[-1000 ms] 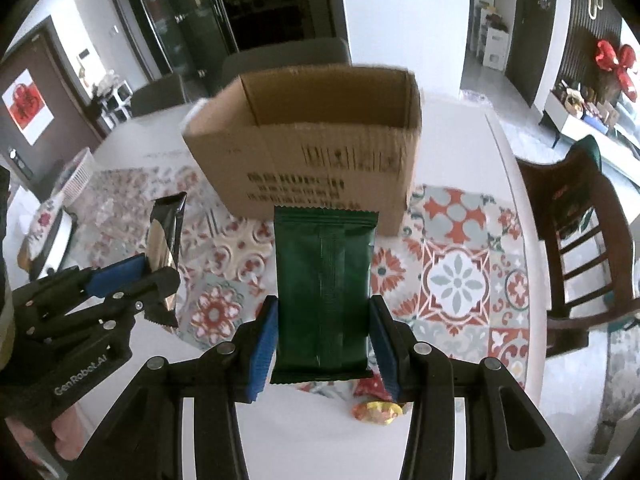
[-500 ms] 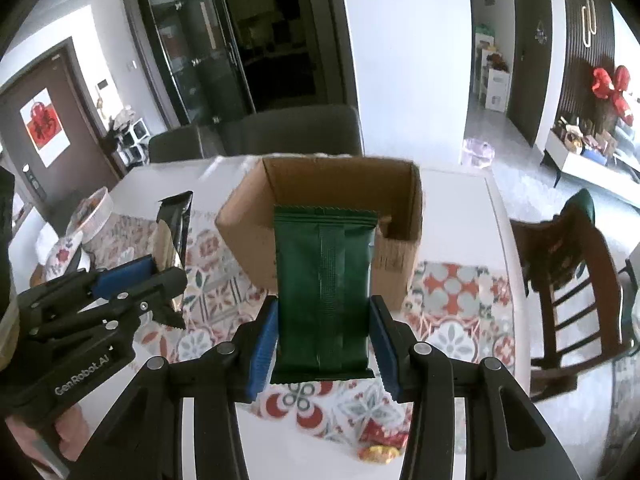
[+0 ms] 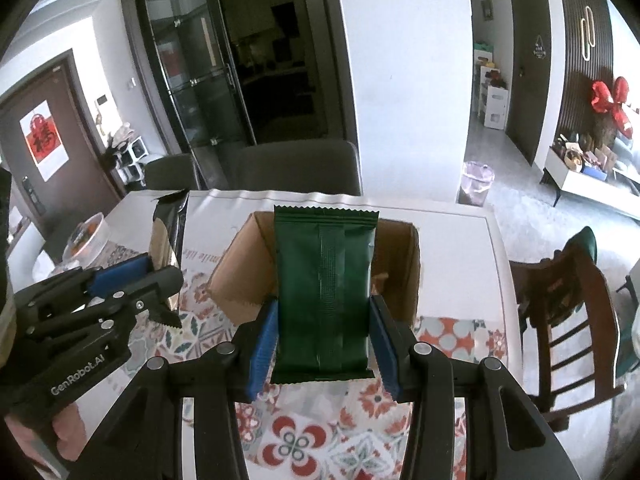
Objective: Organize snacks
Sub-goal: 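Carry both snacks over the box and open both tools to release them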
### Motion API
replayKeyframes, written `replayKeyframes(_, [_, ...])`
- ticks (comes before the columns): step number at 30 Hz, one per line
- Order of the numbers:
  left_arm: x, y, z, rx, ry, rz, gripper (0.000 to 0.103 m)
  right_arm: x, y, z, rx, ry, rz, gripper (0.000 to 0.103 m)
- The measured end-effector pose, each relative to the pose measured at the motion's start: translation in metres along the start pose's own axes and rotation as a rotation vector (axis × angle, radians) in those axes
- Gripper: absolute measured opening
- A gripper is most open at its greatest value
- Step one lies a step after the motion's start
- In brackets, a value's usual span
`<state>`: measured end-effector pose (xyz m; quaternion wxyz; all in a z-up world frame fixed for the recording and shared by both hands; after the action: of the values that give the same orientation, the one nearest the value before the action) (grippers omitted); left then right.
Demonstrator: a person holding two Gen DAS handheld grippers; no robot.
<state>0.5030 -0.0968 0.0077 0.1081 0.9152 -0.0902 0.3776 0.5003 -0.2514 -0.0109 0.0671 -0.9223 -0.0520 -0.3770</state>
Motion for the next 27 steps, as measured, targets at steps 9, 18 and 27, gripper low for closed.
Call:
replayKeyframes(9, [0.021, -0.008, 0.039, -0.022, -0.047, -0.016, 0.031, 0.018, 0.01, 0.036, 0.005, -0.04, 0.008, 0.045])
replayKeyframes(18, [0.023, -0.021, 0.086, -0.011, -0.134, -0.044, 0.031, 0.027, 0.013, 0.078, 0.0, -0.095, -0.001, 0.045])
replayKeyframes(27, [0.019, -0.028, 0.118, 0.005, -0.188, -0.057, 0.032, 0.022, 0.017, 0.109, 0.005, -0.144, 0.004, 0.045])
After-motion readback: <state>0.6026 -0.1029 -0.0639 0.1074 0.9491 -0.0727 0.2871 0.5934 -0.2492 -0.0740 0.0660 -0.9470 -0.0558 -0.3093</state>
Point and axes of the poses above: each gripper's, at about its wrist camera, not at the fingertips, and z roughly the way its jaws point, y to its right, x to its top, the point moved 2 cm from there along z, roughly the way its jaws point, and after that the axes turned 5 degrees about -x, right-handed, at the moved point
